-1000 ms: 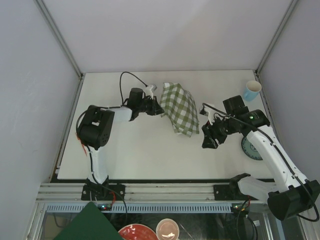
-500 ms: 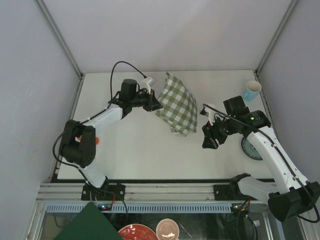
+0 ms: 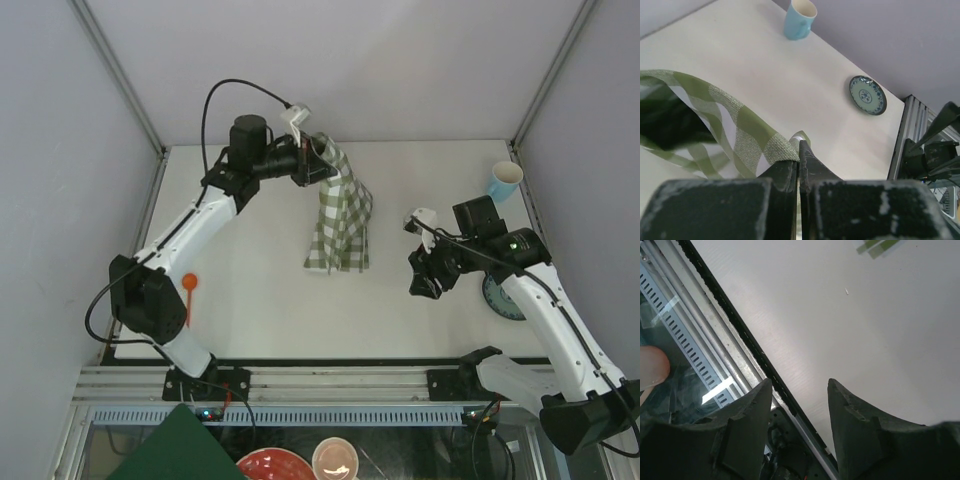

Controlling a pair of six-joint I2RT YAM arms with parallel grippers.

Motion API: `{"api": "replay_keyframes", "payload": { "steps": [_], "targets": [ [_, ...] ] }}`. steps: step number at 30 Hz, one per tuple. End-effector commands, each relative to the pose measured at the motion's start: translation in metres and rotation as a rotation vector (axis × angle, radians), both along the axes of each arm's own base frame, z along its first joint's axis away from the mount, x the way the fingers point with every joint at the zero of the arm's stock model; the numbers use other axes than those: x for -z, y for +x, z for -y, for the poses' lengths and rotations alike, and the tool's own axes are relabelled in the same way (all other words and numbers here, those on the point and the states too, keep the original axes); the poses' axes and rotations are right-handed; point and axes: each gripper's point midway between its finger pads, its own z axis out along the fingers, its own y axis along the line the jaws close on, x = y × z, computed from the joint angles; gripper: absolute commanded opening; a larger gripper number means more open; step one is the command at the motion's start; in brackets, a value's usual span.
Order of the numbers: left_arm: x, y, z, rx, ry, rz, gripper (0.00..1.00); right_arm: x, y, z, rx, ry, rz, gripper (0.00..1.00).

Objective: Set the dinner table for one person
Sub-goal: Flatten out the napkin at the center of the board.

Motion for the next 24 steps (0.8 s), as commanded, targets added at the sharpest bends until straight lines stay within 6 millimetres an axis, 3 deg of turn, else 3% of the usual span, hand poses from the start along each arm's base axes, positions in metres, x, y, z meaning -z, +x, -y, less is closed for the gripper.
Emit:
{"api": "replay_keyframes", "payload": {
  "steps": [1, 6, 12, 15, 19, 24],
  "targets": [
    [-0.097, -0.020, -0.025, -0.022, -0.072, 0.191, 0.00, -0.001, 0.007, 0.001, 0.001, -0.012, 0.039, 0.48],
    [-0.143, -0.044, -0.038, -0.019, -0.108, 0.244, 0.00, -0.001, 0.009, -0.006, -0.007, -0.002, 0.041, 0.48],
    [-0.176, -0.066, -0.057, -0.046, -0.130, 0.297, 0.00, -0.005, 0.003, -0.003, -0.012, -0.006, 0.063, 0.47],
    [-0.190, -0.066, -0.065, -0.075, -0.149, 0.324, 0.00, -0.006, 0.001, -0.003, -0.017, -0.002, 0.065, 0.47],
    [-0.192, -0.043, -0.051, -0.071, -0.214, 0.258, 0.00, -0.005, 0.001, -0.006, -0.028, 0.007, 0.055, 0.47],
    [-0.153, -0.002, -0.007, 0.001, -0.217, 0.130, 0.00, -0.001, -0.001, -0.007, -0.039, 0.000, 0.038, 0.46]
  ]
}}
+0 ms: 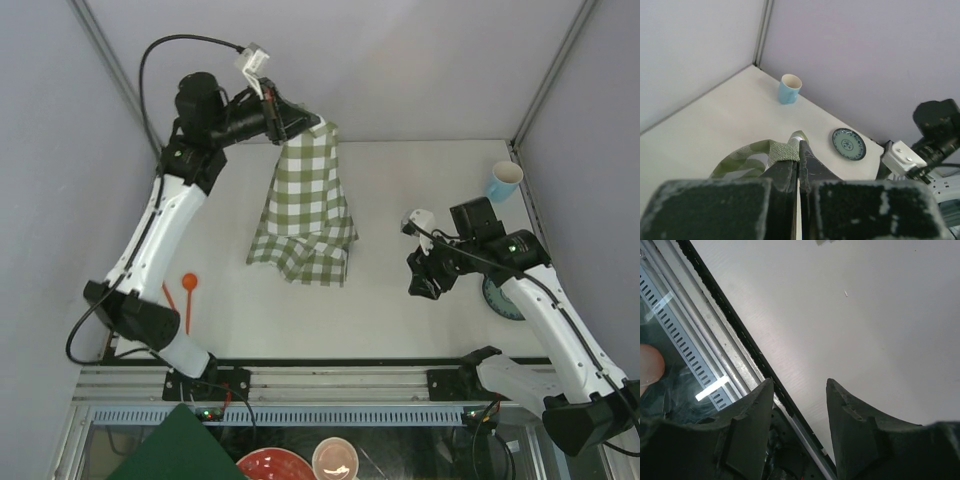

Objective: Set the dinner table for one person
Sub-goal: Flatten out the napkin at the center of the board.

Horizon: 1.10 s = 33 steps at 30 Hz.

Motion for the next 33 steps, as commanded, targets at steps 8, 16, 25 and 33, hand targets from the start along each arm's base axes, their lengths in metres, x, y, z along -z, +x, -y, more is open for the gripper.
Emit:
{"api": "replay_keyframes", "payload": {
  "steps": [8, 16, 25, 33],
  "targets": [
    [0.108, 0.093, 0.112, 0.176, -0.003, -0.216, 0.00, 0.008, 0.005, -0.003, -0.029, -0.012, -0.008, 0.46],
    [0.190, 0.144, 0.147, 0.172, -0.007, -0.282, 0.07, 0.026, 0.013, -0.006, -0.049, -0.046, -0.064, 0.46],
    [0.218, 0.156, 0.141, 0.164, -0.018, -0.281, 0.67, 0.043, 0.005, -0.028, -0.131, -0.065, -0.149, 0.48],
    [0.208, 0.184, 0.052, -0.006, 0.050, -0.256, 0.86, 0.040, 0.020, -0.023, -0.084, -0.104, -0.057, 0.50]
  ]
}}
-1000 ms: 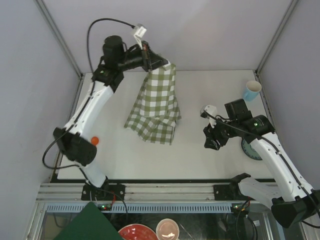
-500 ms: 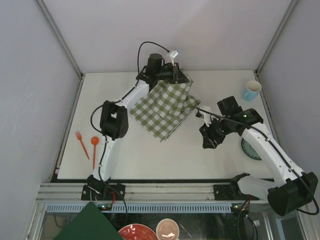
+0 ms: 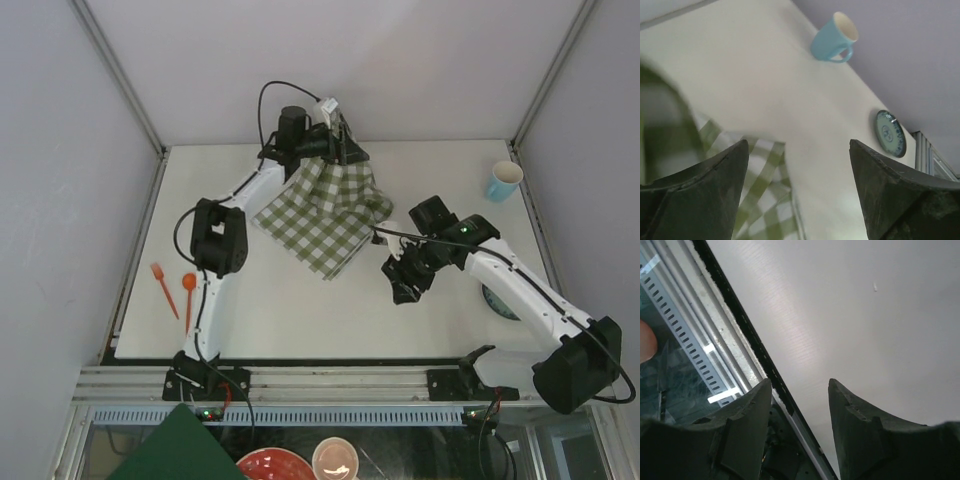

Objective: Set the dinner table for one person
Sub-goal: Flatten out the napkin at the center of the board.

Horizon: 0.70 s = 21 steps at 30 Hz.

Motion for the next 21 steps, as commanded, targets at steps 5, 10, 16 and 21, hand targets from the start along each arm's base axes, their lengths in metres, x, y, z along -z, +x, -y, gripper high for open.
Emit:
{"api": "replay_keyframes", "payload": {
  "steps": [5, 10, 16, 21],
  "targets": [
    [-0.038, -0.005, -0.139, -0.179, 0.134, 0.052, 0.85, -0.030, 0.044, 0.019, 0.142, 0.066, 0.227, 0.53],
    [-0.007, -0.029, -0.199, -0.242, 0.266, -0.029, 0.85, -0.031, 0.048, 0.018, 0.148, 0.093, 0.210, 0.55],
    [0.043, -0.068, -0.211, -0.161, 0.318, -0.155, 0.84, -0.036, 0.045, 0.009, 0.126, 0.103, 0.225, 0.55],
    [0.069, -0.092, -0.202, -0.070, 0.304, -0.223, 0.84, -0.038, 0.041, 0.011, 0.114, 0.096, 0.223, 0.55]
  ]
}}
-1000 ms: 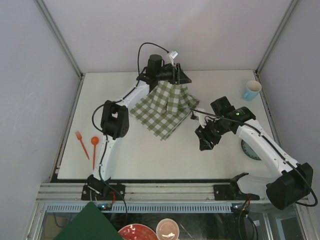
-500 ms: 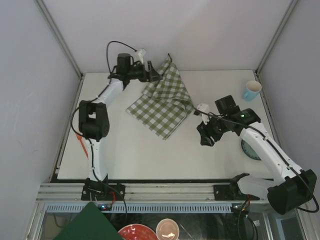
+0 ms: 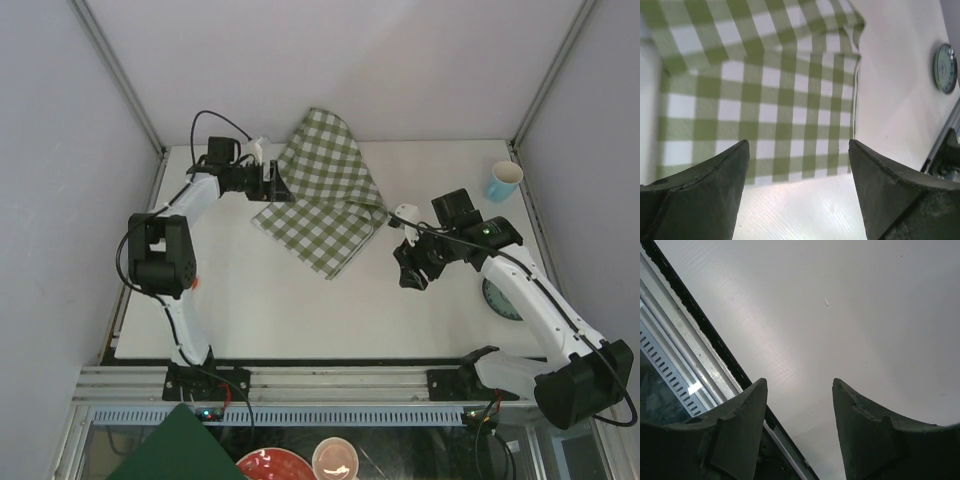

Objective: Set the dinner table for one person
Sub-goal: Flatten out the napkin at the center of the board.

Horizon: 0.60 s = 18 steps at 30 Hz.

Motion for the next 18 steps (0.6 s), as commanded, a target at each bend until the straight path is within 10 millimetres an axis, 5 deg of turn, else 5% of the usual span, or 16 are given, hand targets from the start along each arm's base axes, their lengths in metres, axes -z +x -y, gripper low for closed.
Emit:
{"api": "replay_keyframes", "payload": {
  "steps": [1, 6, 14, 18],
  "targets": [
    [0.010, -0.027, 0.012, 0.118, -0.004, -0.012, 0.84, -0.017, 0.004, -0.004, -0.009, 0.026, 0.057, 0.55],
    [0.029, -0.011, 0.010, 0.109, 0.045, 0.000, 0.84, -0.021, 0.001, -0.003, -0.012, 0.042, 0.058, 0.56],
    [0.027, 0.034, -0.004, 0.094, 0.169, 0.077, 0.84, -0.019, -0.007, 0.001, -0.007, 0.039, 0.037, 0.56],
    [0.034, 0.027, -0.013, 0.106, 0.179, -0.011, 0.82, -0.020, -0.008, 0.003, 0.001, 0.037, 0.040, 0.56]
  ]
}}
